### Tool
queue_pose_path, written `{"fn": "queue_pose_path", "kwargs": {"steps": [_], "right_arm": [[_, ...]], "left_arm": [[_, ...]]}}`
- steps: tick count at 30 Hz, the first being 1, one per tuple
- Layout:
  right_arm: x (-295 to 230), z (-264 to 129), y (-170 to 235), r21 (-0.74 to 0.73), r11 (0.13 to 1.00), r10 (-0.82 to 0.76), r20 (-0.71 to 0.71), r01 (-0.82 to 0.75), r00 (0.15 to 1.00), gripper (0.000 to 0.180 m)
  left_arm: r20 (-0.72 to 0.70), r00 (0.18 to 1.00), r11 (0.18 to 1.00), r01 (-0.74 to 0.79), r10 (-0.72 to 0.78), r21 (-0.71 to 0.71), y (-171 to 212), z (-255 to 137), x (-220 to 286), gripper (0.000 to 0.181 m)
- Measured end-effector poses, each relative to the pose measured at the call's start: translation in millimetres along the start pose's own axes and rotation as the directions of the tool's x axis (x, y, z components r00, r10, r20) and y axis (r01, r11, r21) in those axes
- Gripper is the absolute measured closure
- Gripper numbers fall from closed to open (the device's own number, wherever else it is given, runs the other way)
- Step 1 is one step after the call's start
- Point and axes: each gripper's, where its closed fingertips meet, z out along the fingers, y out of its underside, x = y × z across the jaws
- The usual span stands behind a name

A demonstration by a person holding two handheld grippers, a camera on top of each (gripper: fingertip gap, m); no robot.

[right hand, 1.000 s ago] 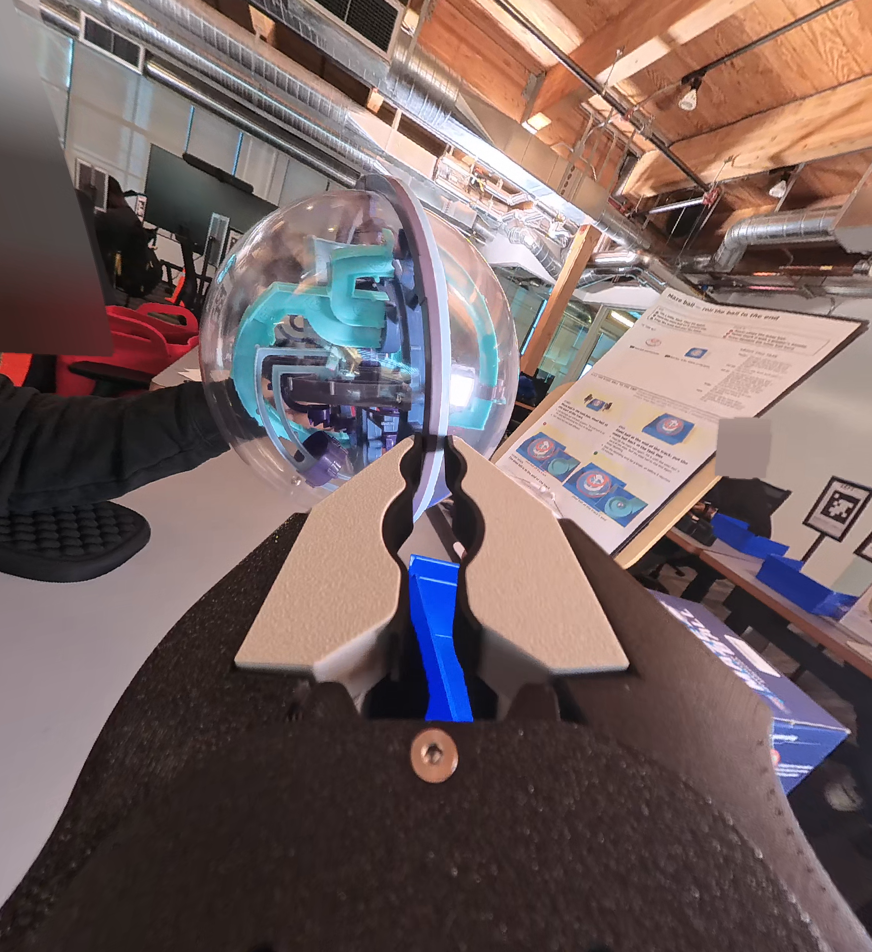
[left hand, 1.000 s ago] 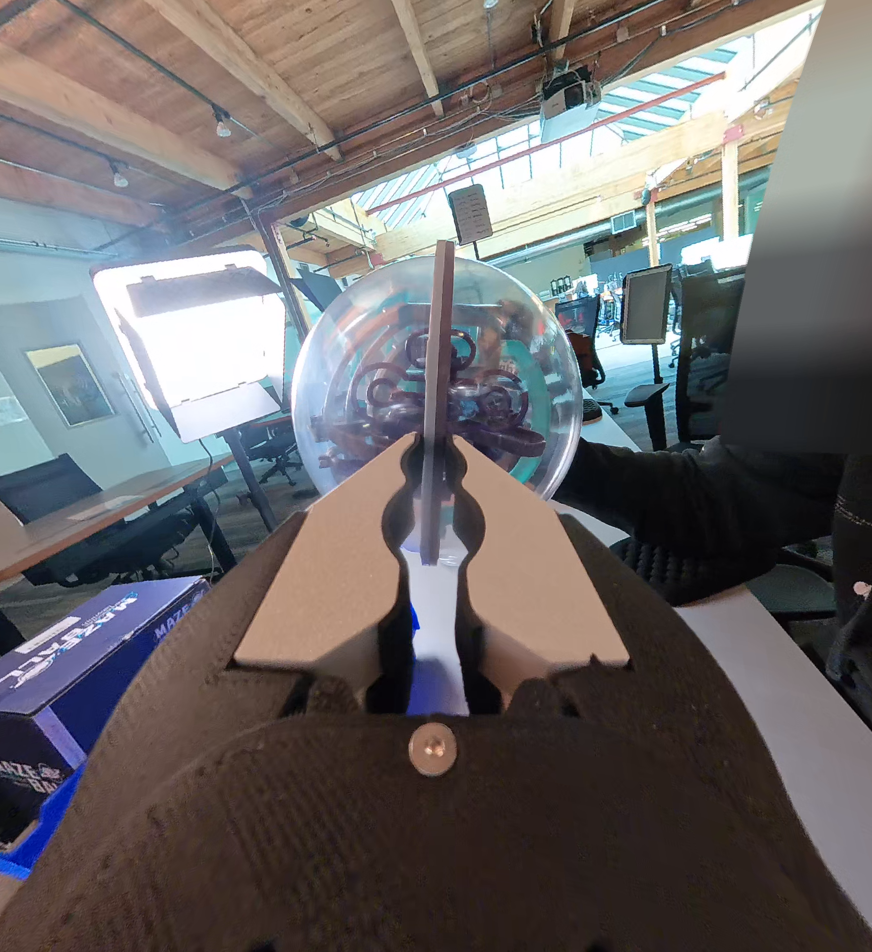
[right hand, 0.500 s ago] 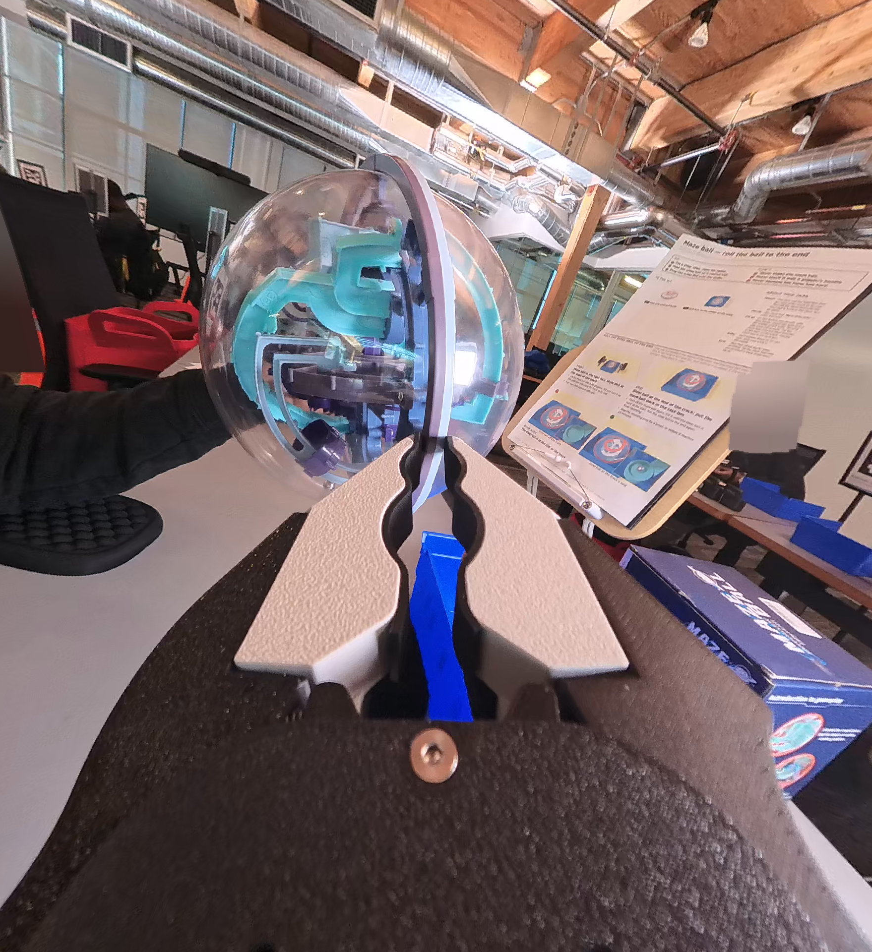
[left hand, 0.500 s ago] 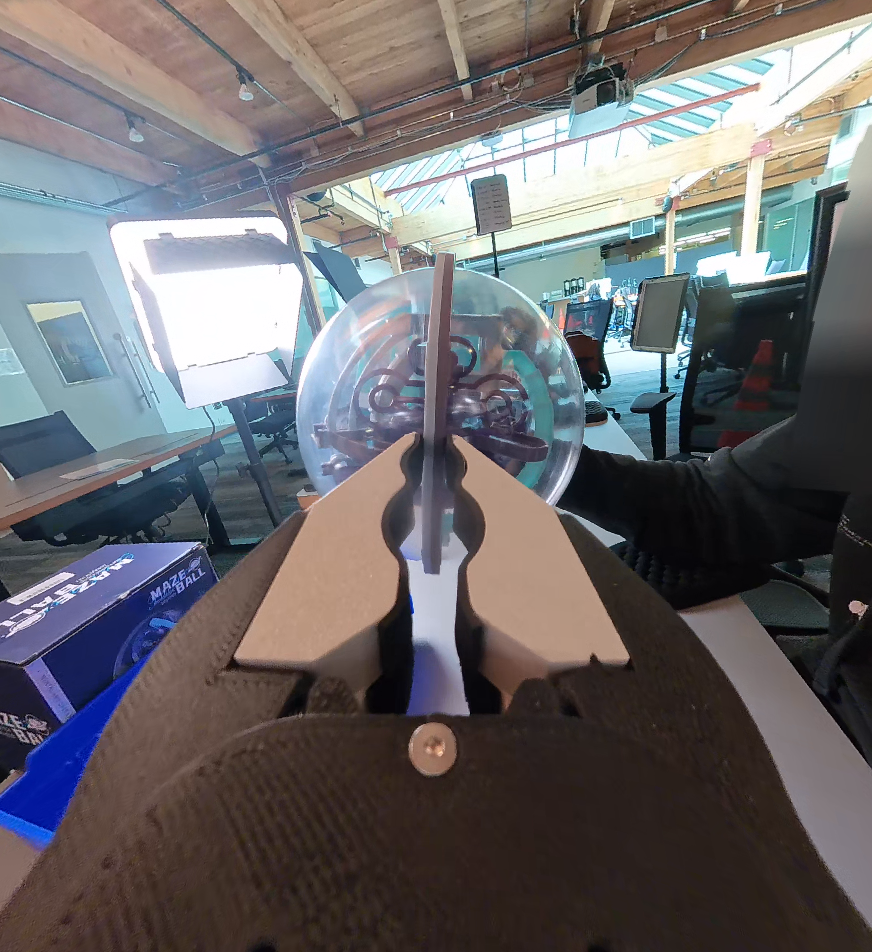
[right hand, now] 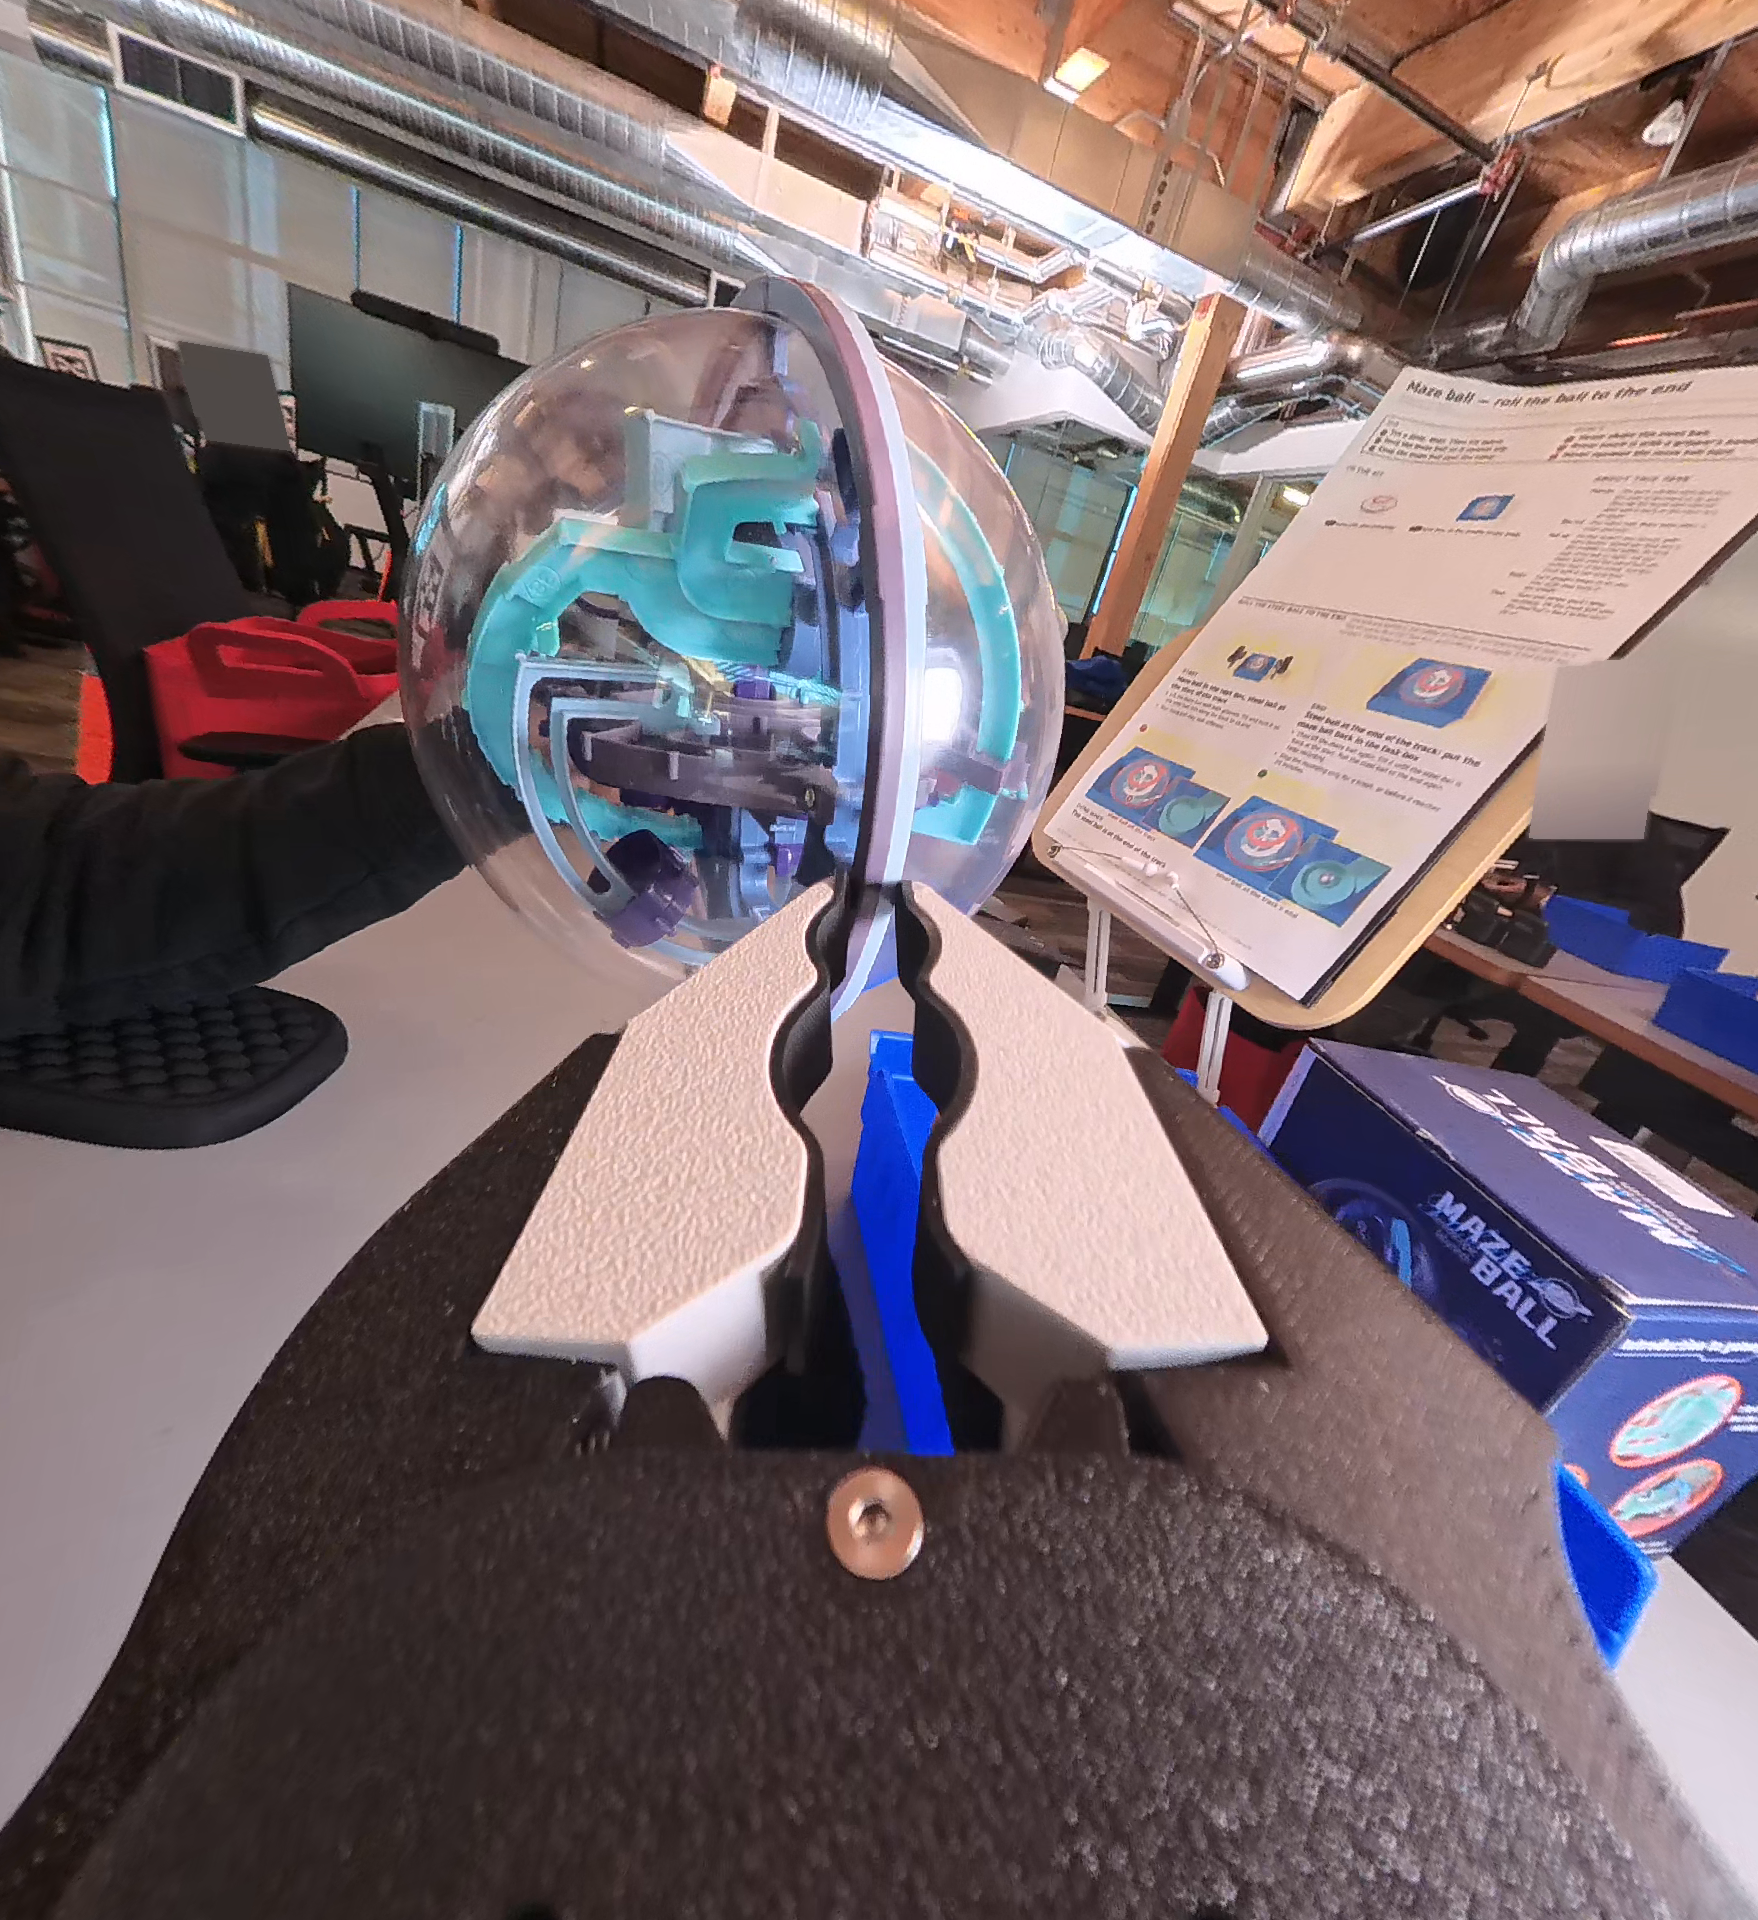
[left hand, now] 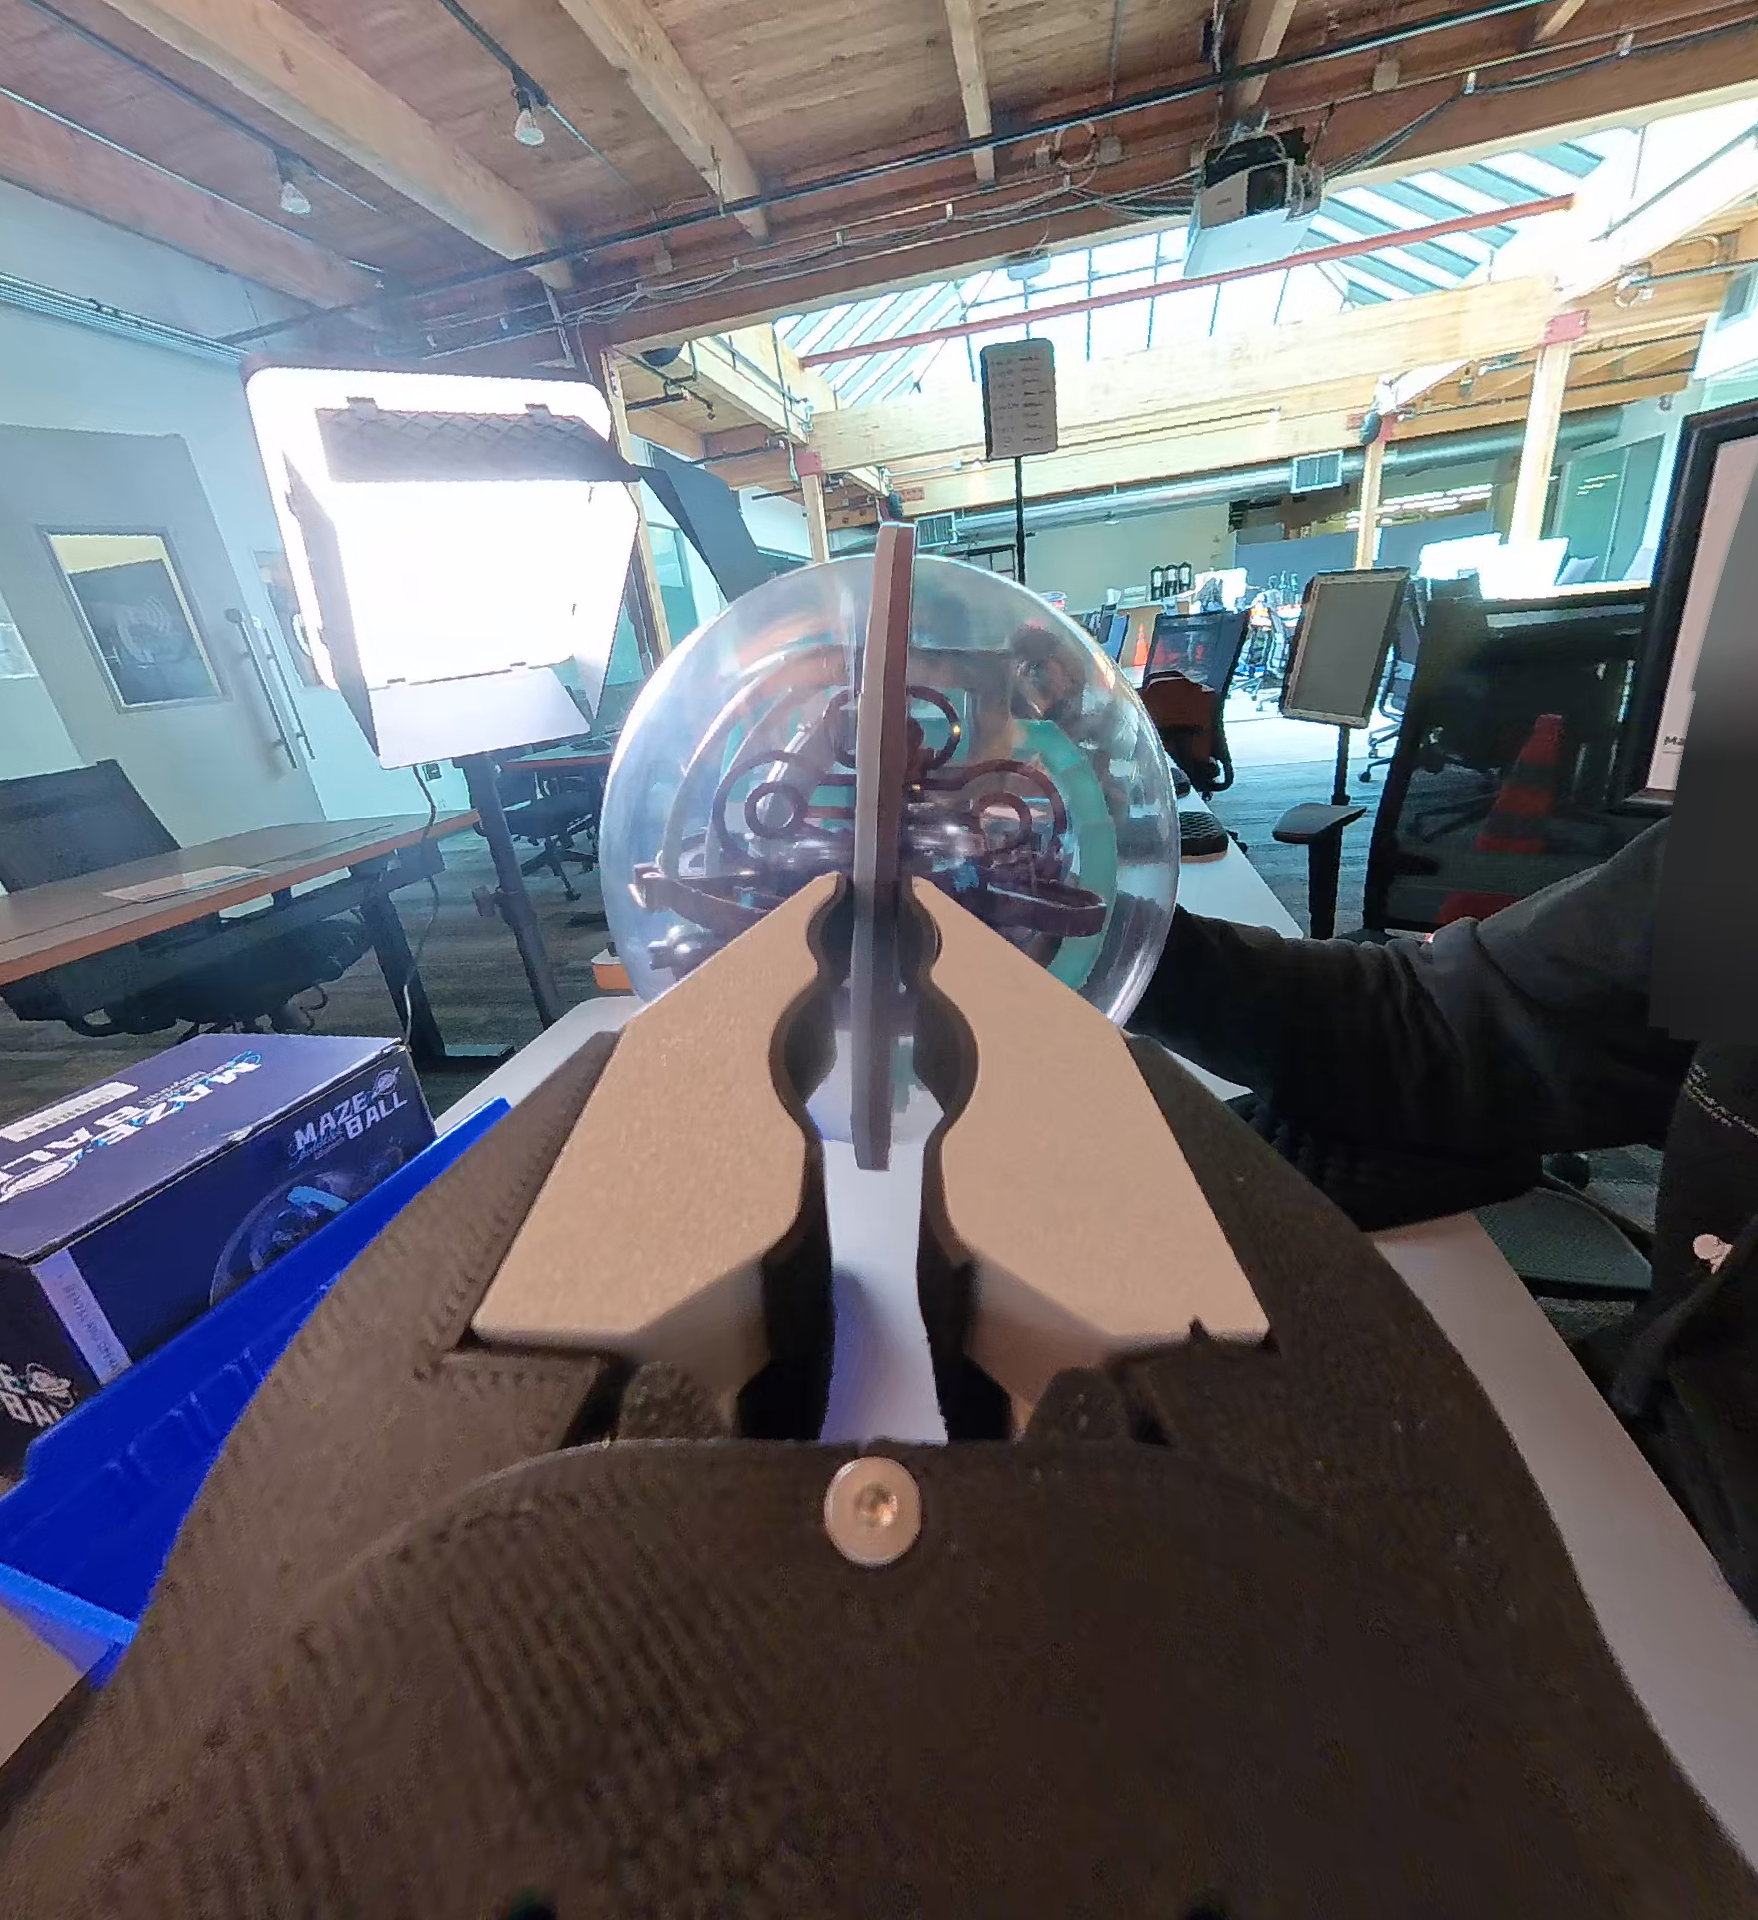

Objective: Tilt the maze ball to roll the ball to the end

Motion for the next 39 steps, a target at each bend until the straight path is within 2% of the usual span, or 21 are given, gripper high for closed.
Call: {"fn": "queue_pose_path", "kwargs": {"steps": [39], "right_arm": [[-2, -9, 22, -0.044, 0.985, 0.17, 0.027, -0.169, 0.985, 0.173]], "left_arm": [[0.026, 0.974, 0.974, 0.227, -0.226, -0.017, 30, 1, -12, 0.174]]}}
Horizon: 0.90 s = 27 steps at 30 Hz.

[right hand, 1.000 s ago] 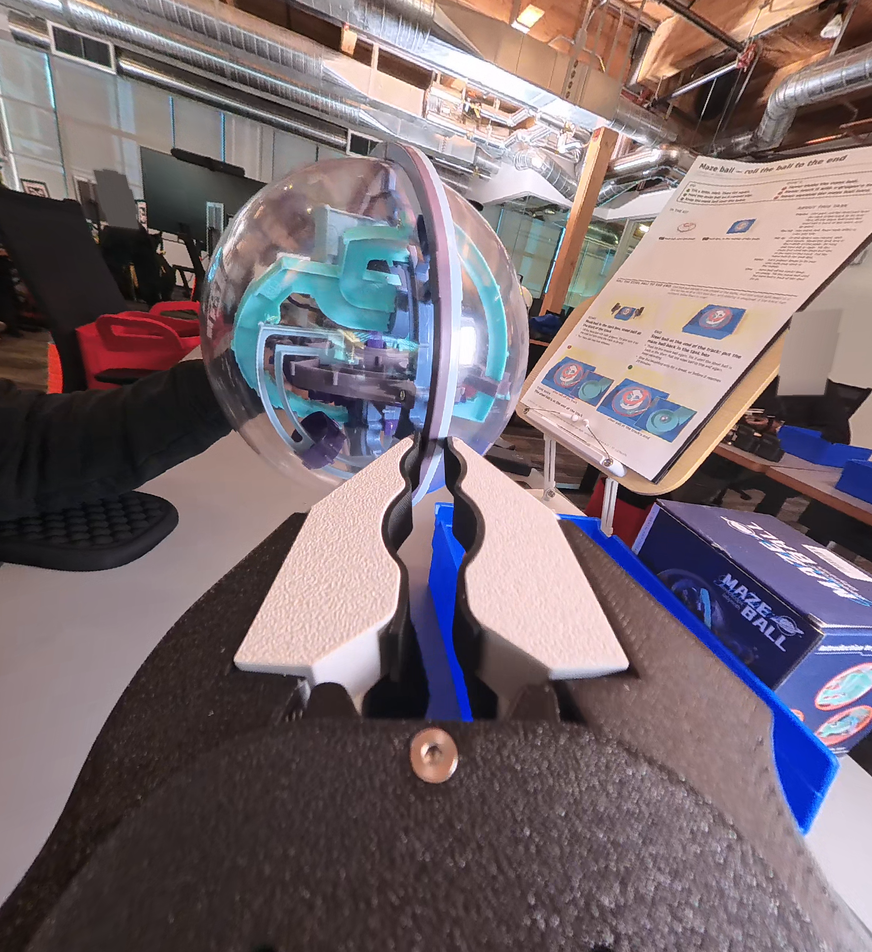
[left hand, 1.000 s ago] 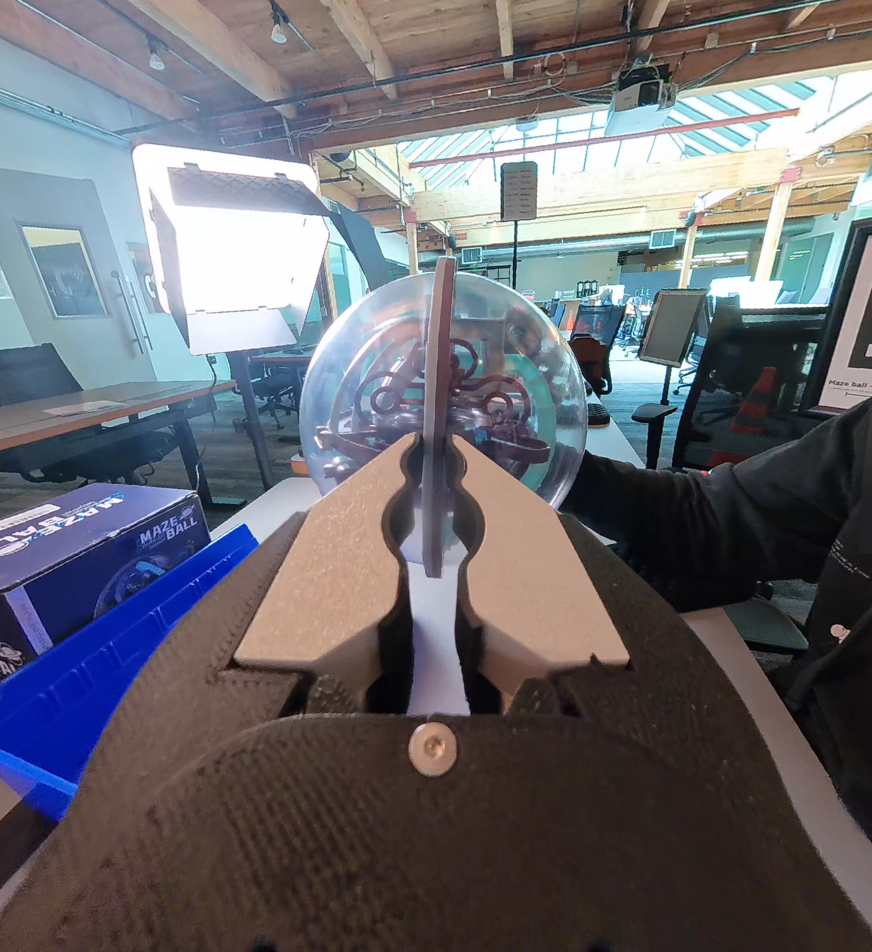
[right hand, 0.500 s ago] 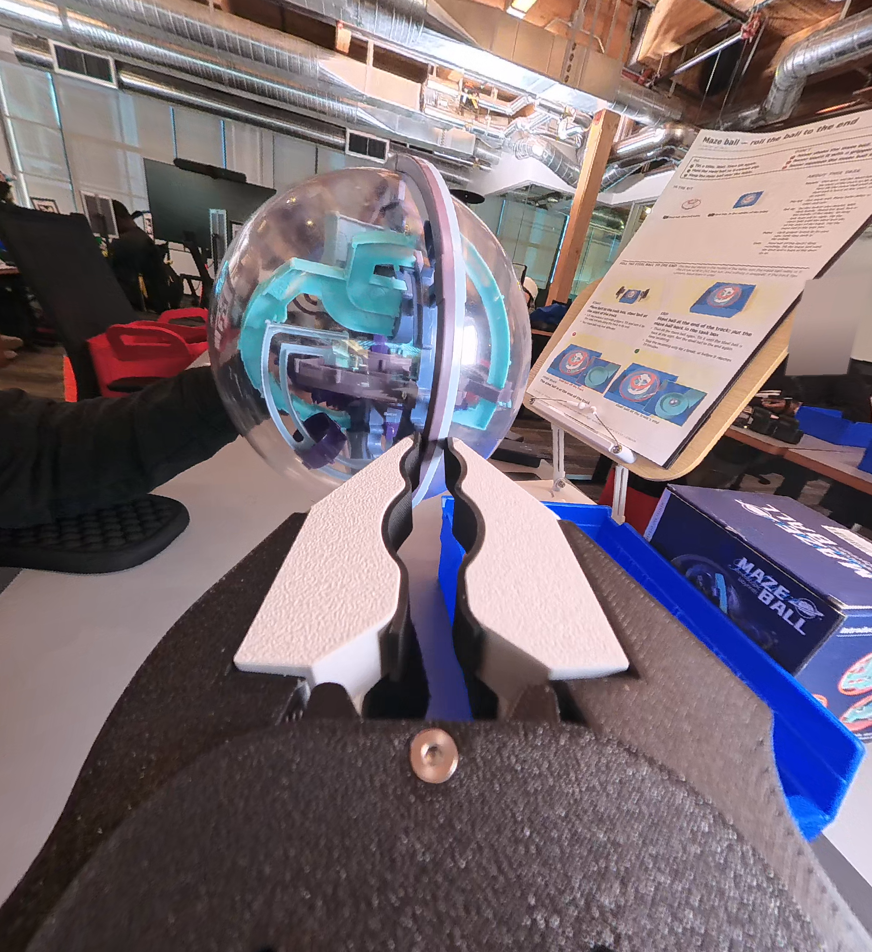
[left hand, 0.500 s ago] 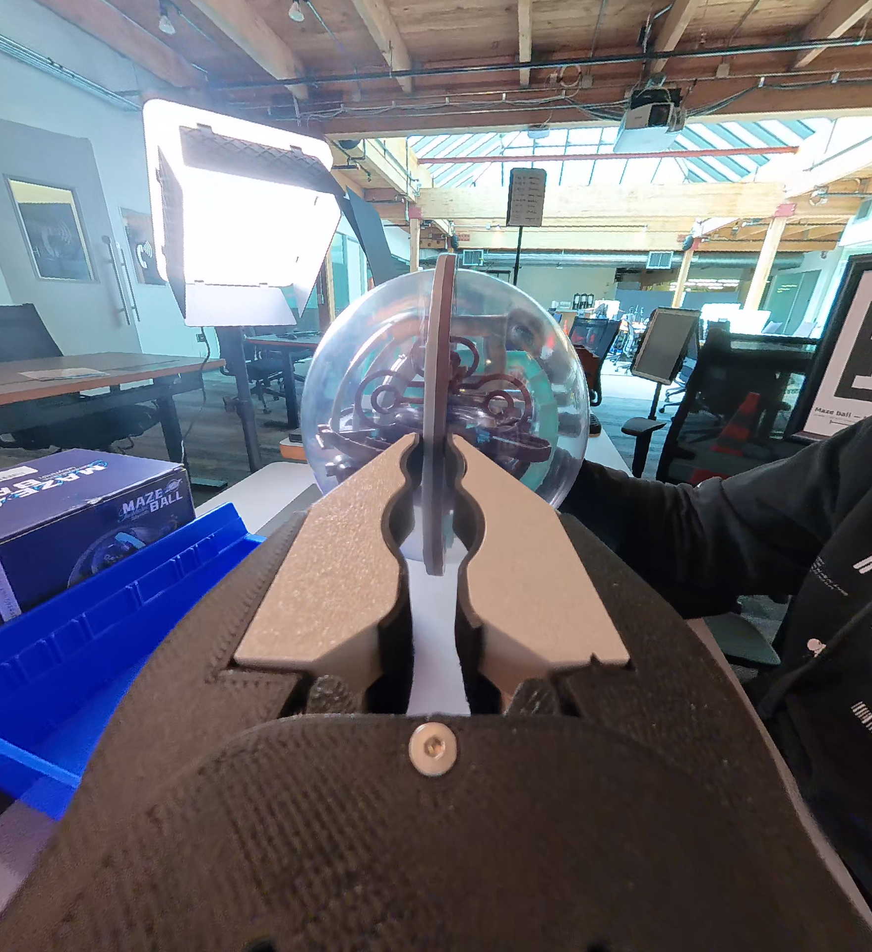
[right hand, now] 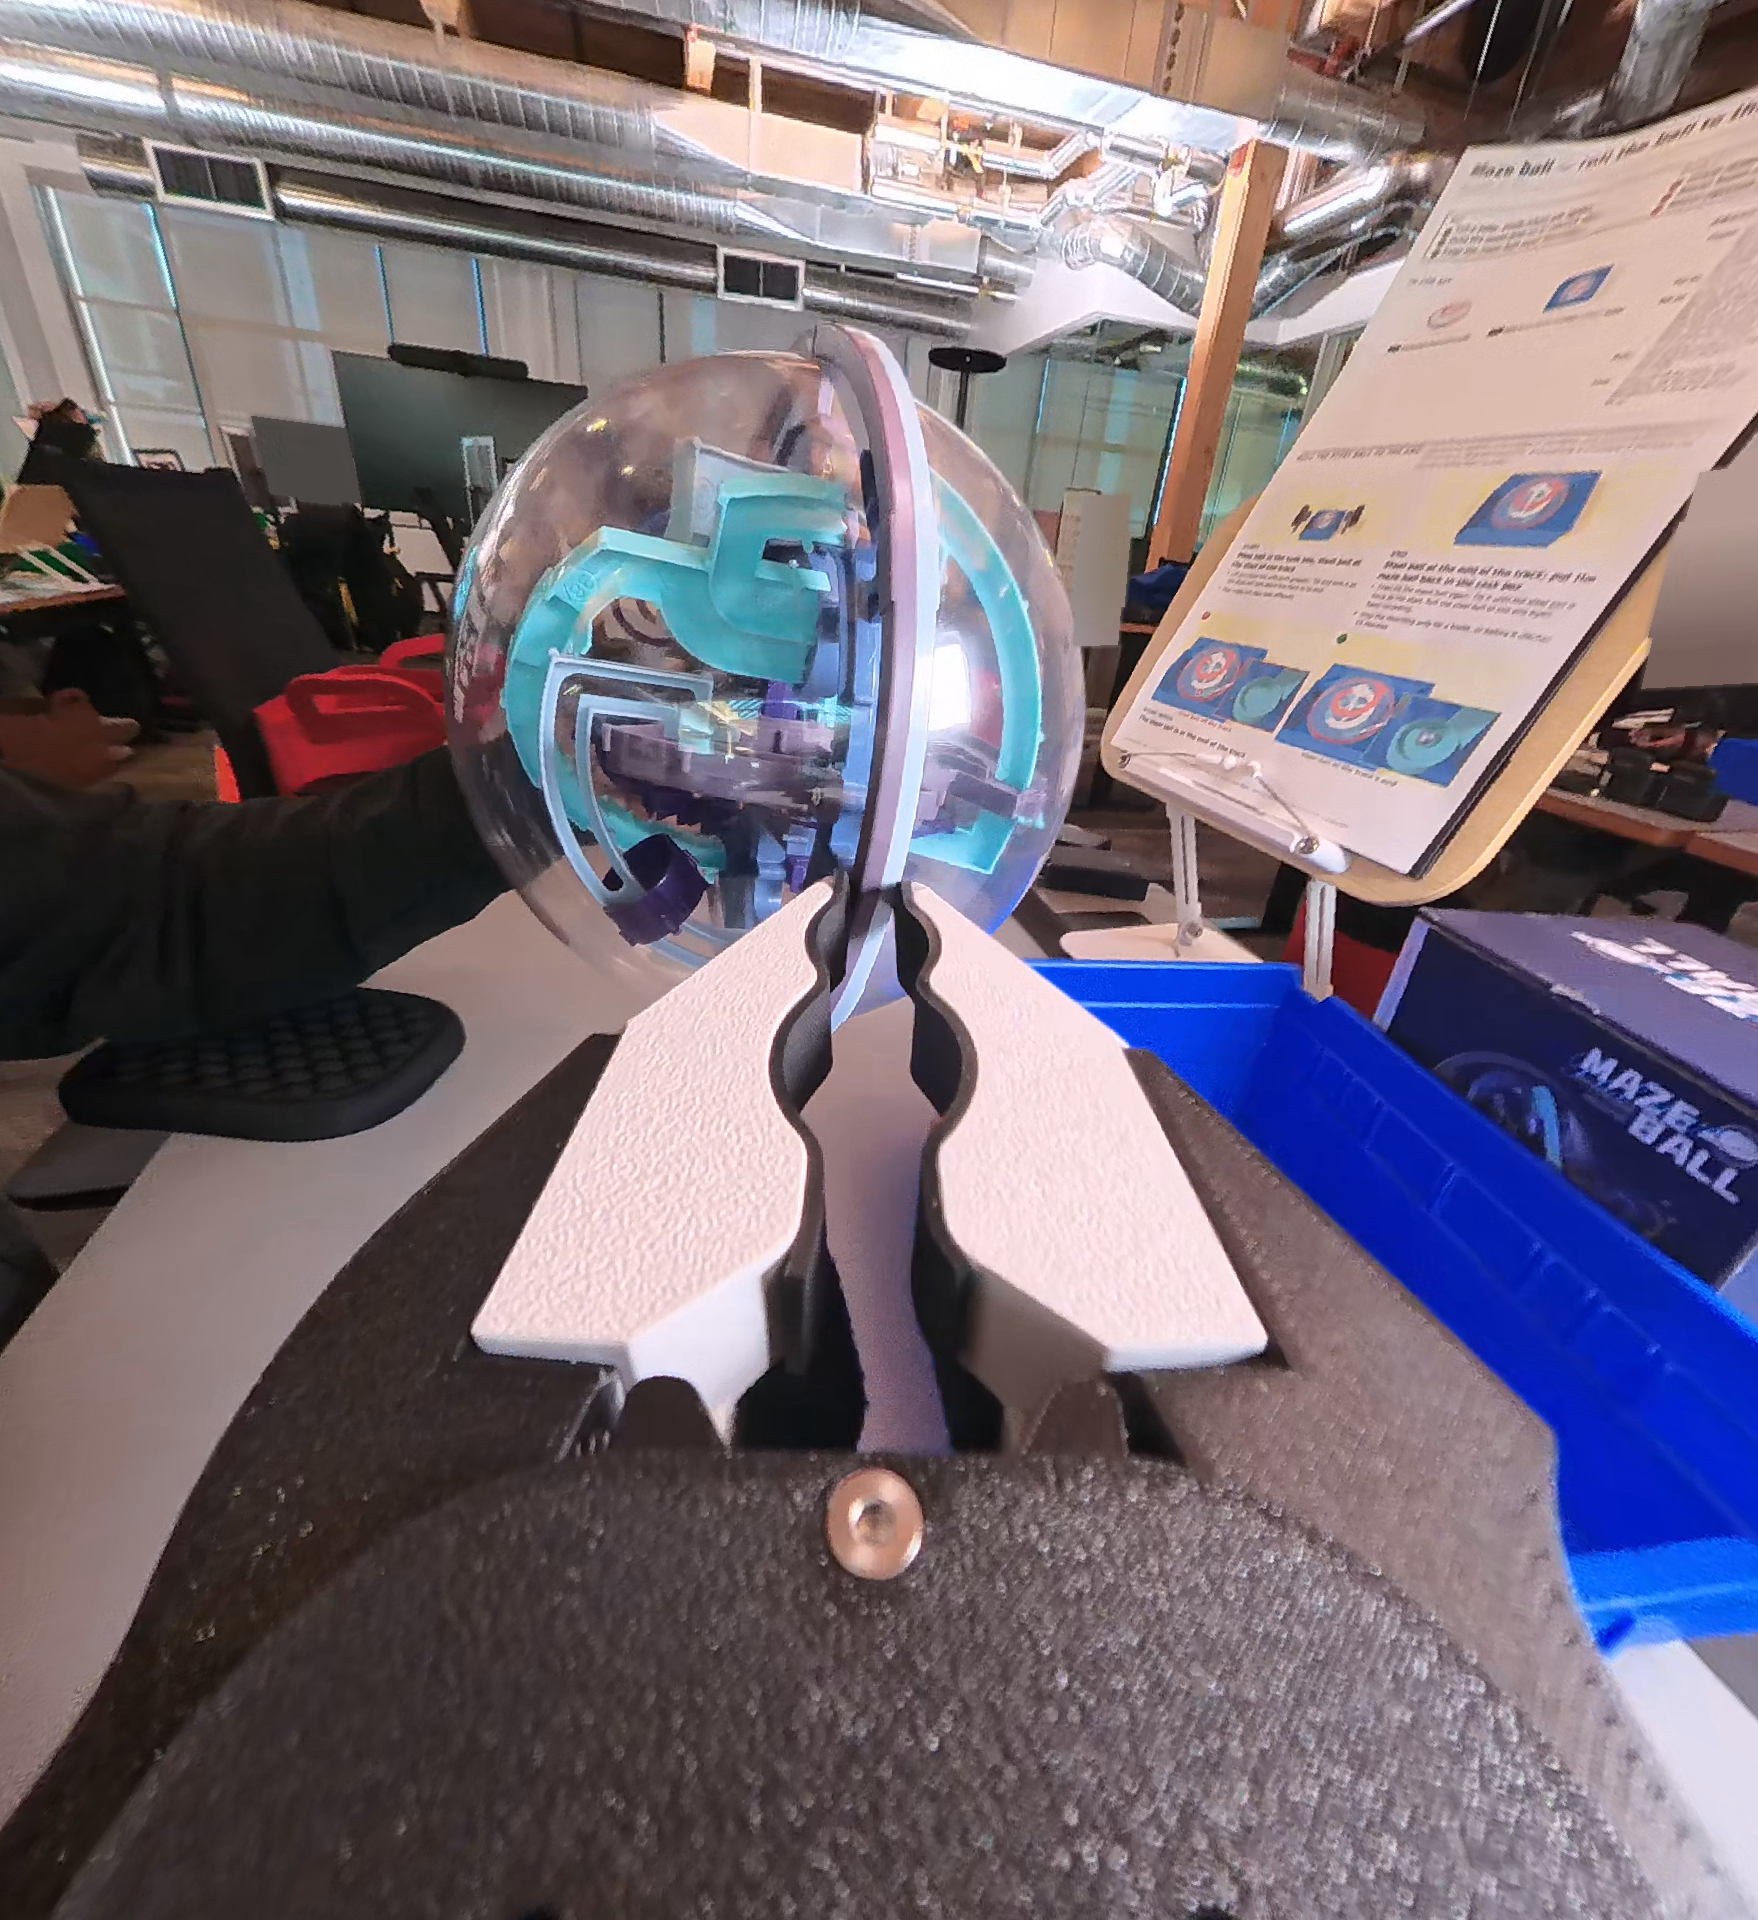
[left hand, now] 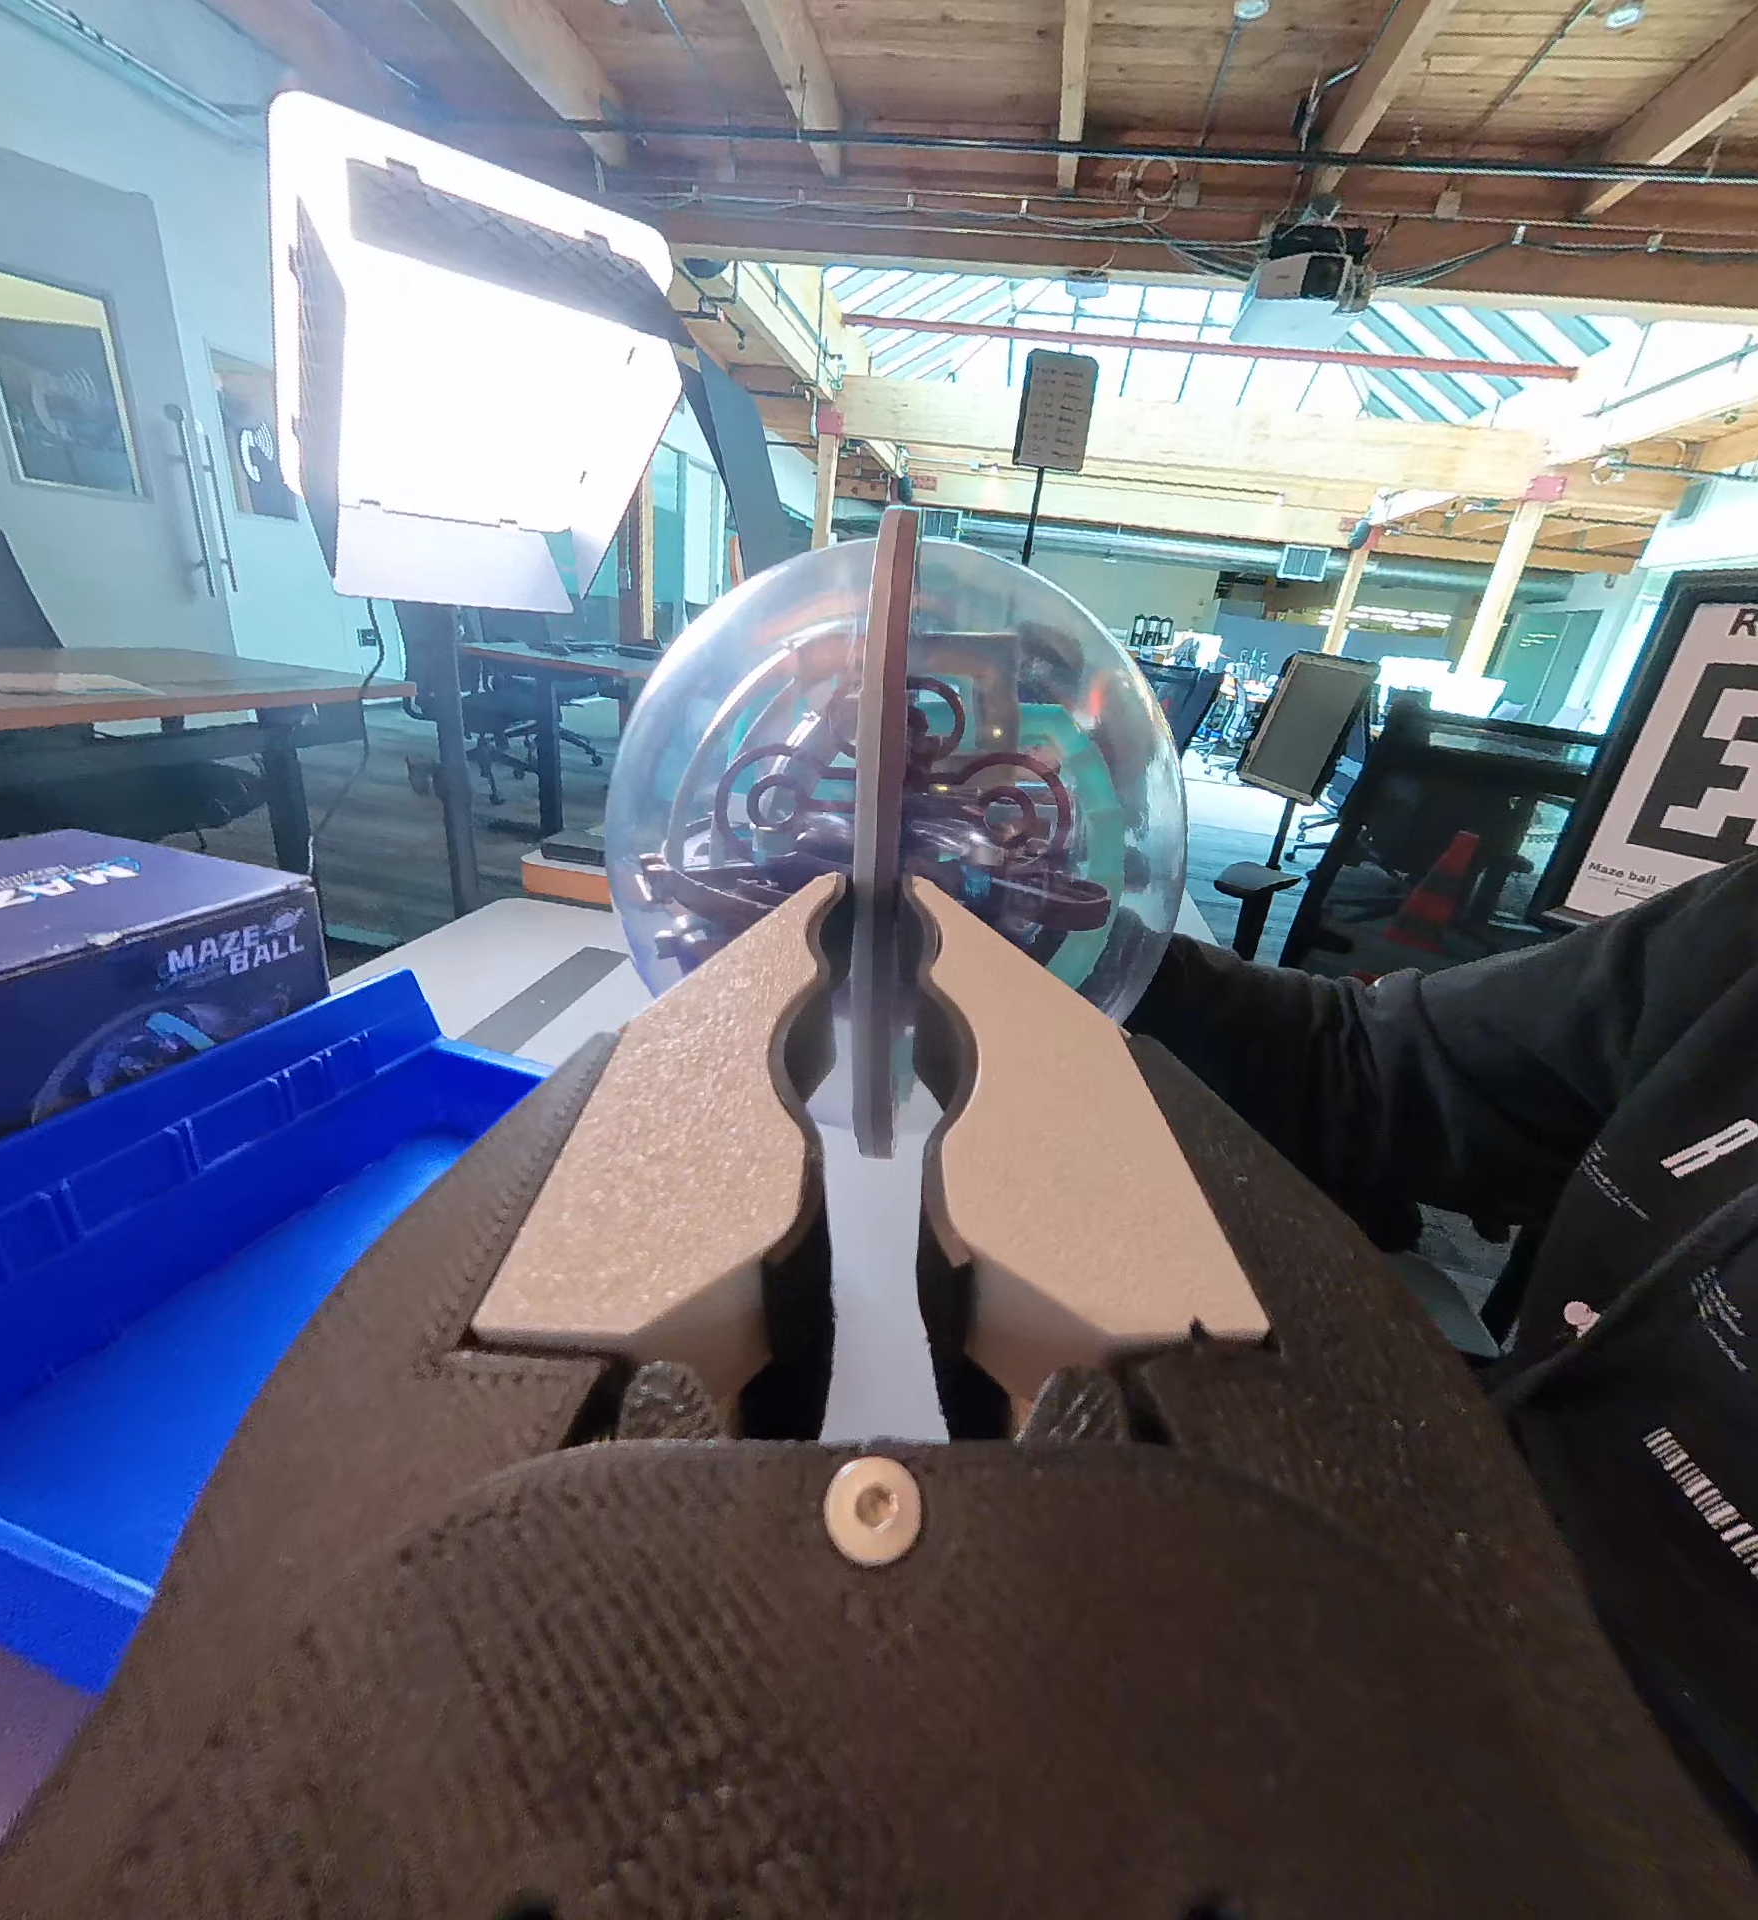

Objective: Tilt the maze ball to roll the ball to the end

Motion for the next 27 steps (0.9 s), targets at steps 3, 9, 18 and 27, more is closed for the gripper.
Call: {"fn": "queue_pose_path", "kwargs": {"steps": [3, 9, 18, 27], "right_arm": [[-5, -4, 10, -0.017, 0.999, 0.031, 0.007, -0.031, 0.999, 0.173], [-12, -10, 35, -0.051, 0.994, 0.099, 0.012, -0.099, 0.995, 0.173], [-27, -13, 67, -0.095, 0.978, 0.188, 0.03, -0.184, 0.982, 0.174], [-38, -21, 80, -0.09, 0.963, 0.258, 0.037, -0.254, 0.965, 0.174]], "left_arm": [[-0.001, 0.999, 0.999, 0.032, -0.032, -0.009, 11, -1, 2, 0.174], [0.014, 0.993, 0.993, 0.118, -0.118, -0.007, 38, -4, 5, 0.174], [0.038, 0.986, 0.986, 0.166, -0.165, -0.018, 62, -13, 11, 0.174], [0.018, 0.975, 0.975, 0.222, -0.222, -0.007, 77, -13, 17, 0.174]]}}
